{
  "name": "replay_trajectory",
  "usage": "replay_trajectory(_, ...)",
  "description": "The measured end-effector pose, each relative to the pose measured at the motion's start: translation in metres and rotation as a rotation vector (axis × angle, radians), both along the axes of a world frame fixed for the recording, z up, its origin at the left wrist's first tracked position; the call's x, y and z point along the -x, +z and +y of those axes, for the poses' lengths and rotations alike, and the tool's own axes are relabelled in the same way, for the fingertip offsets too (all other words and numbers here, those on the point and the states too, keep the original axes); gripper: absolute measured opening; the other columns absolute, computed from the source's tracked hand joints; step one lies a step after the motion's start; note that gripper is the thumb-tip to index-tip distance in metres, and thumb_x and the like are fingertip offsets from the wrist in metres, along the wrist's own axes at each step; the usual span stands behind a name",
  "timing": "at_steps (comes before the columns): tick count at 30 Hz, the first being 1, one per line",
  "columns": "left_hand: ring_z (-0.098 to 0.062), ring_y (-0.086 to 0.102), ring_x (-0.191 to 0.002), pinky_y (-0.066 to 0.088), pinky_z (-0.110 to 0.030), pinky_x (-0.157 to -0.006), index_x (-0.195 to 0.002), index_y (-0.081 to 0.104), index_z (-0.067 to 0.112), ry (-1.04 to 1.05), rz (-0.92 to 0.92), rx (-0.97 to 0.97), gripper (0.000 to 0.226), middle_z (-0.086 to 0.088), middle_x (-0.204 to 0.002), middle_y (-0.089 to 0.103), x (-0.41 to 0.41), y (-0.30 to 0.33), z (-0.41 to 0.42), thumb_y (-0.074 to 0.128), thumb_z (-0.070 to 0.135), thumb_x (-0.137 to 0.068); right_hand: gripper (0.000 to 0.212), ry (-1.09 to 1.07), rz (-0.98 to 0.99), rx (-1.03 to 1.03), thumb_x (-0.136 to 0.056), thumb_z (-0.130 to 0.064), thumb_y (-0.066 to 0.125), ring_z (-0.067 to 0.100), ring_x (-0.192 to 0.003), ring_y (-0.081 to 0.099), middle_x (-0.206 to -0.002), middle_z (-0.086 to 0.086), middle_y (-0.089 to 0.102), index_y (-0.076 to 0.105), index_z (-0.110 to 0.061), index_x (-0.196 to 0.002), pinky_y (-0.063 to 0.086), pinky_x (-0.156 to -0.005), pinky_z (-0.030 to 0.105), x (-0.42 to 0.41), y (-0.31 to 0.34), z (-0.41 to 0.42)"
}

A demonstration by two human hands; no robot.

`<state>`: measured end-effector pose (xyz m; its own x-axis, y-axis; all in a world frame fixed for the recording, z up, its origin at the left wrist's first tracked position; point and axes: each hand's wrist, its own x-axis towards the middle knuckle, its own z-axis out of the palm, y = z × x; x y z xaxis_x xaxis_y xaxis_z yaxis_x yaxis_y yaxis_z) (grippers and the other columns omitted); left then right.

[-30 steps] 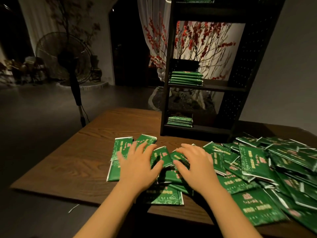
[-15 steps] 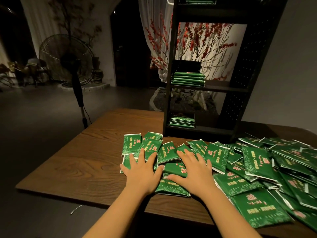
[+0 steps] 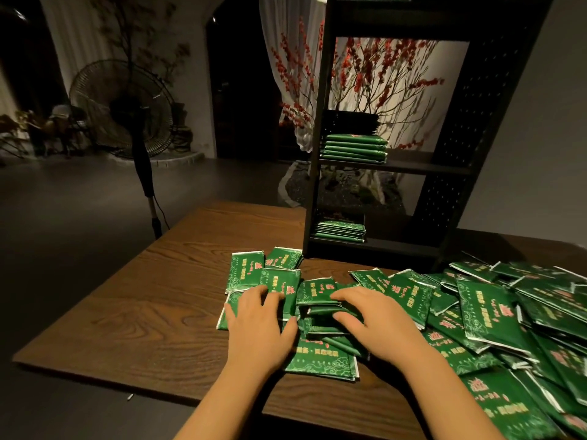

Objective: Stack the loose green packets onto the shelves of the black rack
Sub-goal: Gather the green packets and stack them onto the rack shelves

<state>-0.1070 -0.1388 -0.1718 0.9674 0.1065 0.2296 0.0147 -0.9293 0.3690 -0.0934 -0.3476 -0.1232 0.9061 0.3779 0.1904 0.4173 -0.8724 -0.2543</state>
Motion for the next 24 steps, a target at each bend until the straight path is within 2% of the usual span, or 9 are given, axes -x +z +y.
replay_trajectory(2, -0.011, 0.036, -0.137, 0.006, -0.052, -0.121, -0.132, 0.049, 0.033, -0.015, -0.059, 0.038, 0.037, 0.011, -0.14, 0.046, -0.002, 0.001, 0.002, 0.042, 0.047, -0.098, 0.036, -0.019, -0.034, -0.079, -0.1, -0.043, 0.046, 0.004, -0.119, 0.053, -0.131, -0.02, 0.058, 0.053, -0.036, -0.134, 0.043, -0.097, 0.023, 0.0, 0.003, -0.004)
replay_trajectory(4, -0.01, 0.053, -0.12, 0.018, -0.051, -0.119, -0.122, 0.057, 0.034, -0.033, -0.15, 0.061, 0.029, 0.016, -0.119, 0.061, -0.005, 0.002, 0.005, 0.041, 0.043, -0.099, 0.03, -0.04, -0.085, -0.202, -0.1, -0.037, 0.048, 0.001, -0.108, 0.057, -0.121, -0.019, 0.063, 0.06, -0.034, -0.128, 0.043, -0.087, 0.016, -0.002, 0.006, -0.008)
replay_trajectory(6, -0.014, 0.063, -0.098, 0.042, -0.044, -0.099, -0.11, 0.066, 0.035, -0.062, -0.241, 0.074, 0.031, 0.014, -0.096, 0.069, -0.011, 0.003, 0.011, 0.038, 0.042, -0.098, 0.024, -0.062, -0.142, -0.404, -0.1, -0.027, 0.052, -0.006, -0.097, 0.058, -0.108, -0.019, 0.066, 0.066, -0.03, -0.119, 0.039, -0.078, 0.007, -0.004, 0.008, -0.011)
replay_trajectory(9, -0.016, 0.065, -0.077, 0.046, -0.034, -0.066, -0.102, 0.071, 0.032, -0.067, -0.369, 0.186, 0.039, 0.011, -0.08, 0.071, -0.015, 0.01, 0.019, 0.034, 0.042, -0.095, 0.019, -0.125, -0.139, -0.76, -0.099, -0.02, 0.053, -0.012, -0.092, 0.059, -0.099, -0.016, 0.068, 0.069, -0.021, -0.11, 0.041, -0.073, 0.003, -0.008, 0.012, -0.014)
replay_trajectory(13, 0.009, 0.06, -0.08, 0.041, -0.009, -0.065, -0.094, 0.067, 0.036, 0.022, -0.508, 0.643, 0.032, 0.02, -0.083, 0.068, -0.014, 0.038, 0.019, 0.036, 0.036, -0.098, 0.023, -0.199, 0.063, -1.166, -0.103, -0.023, 0.047, 0.011, -0.09, 0.069, -0.091, -0.006, 0.075, 0.07, -0.019, -0.101, 0.052, -0.081, 0.03, -0.012, 0.02, -0.012)
replay_trajectory(16, 0.016, 0.056, -0.083, 0.038, -0.001, -0.068, -0.09, 0.067, 0.023, 0.074, -0.5, 0.878, 0.033, 0.012, -0.087, 0.067, -0.023, 0.058, 0.016, 0.038, 0.02, -0.105, 0.026, -0.282, 0.216, -1.441, -0.103, -0.027, 0.046, 0.02, -0.104, 0.067, -0.103, -0.001, 0.075, 0.068, -0.015, -0.109, 0.05, -0.097, 0.042, -0.02, 0.021, -0.007)
replay_trajectory(18, 0.02, 0.054, -0.078, 0.037, 0.0, -0.067, -0.091, 0.067, 0.017, 0.067, -0.448, 0.926, 0.034, 0.012, -0.087, 0.064, -0.03, 0.064, 0.008, 0.037, 0.014, -0.105, 0.024, -0.342, 0.289, -1.613, -0.102, -0.03, 0.049, 0.019, -0.103, 0.067, -0.103, -0.001, 0.074, 0.068, -0.017, -0.11, 0.047, -0.102, 0.046, -0.025, 0.024, -0.002)
replay_trajectory(21, 0.01, 0.054, -0.071, 0.036, 0.0, -0.064, -0.084, 0.064, 0.017, 0.044, -0.368, 0.95, 0.035, 0.013, -0.08, 0.059, -0.042, 0.066, -0.01, 0.037, 0.013, -0.106, 0.018, -0.372, 0.348, -1.73, -0.102, -0.028, 0.049, 0.011, -0.085, 0.064, -0.088, -0.007, 0.071, 0.065, -0.024, -0.095, 0.048, -0.091, 0.039, -0.035, 0.028, 0.006)
replay_trajectory(24, 0.0, 0.048, -0.069, 0.035, 0.0, -0.059, -0.076, 0.057, 0.017, 0.046, -0.243, 0.937, 0.036, 0.01, -0.075, 0.054, -0.058, 0.061, -0.024, 0.038, 0.022, -0.106, 0.021, -0.379, 0.363, -1.746, -0.102, -0.031, 0.049, 0.021, -0.094, 0.069, -0.091, -0.003, 0.076, 0.068, -0.023, -0.101, 0.052, -0.093, 0.049, -0.046, 0.024, 0.012)
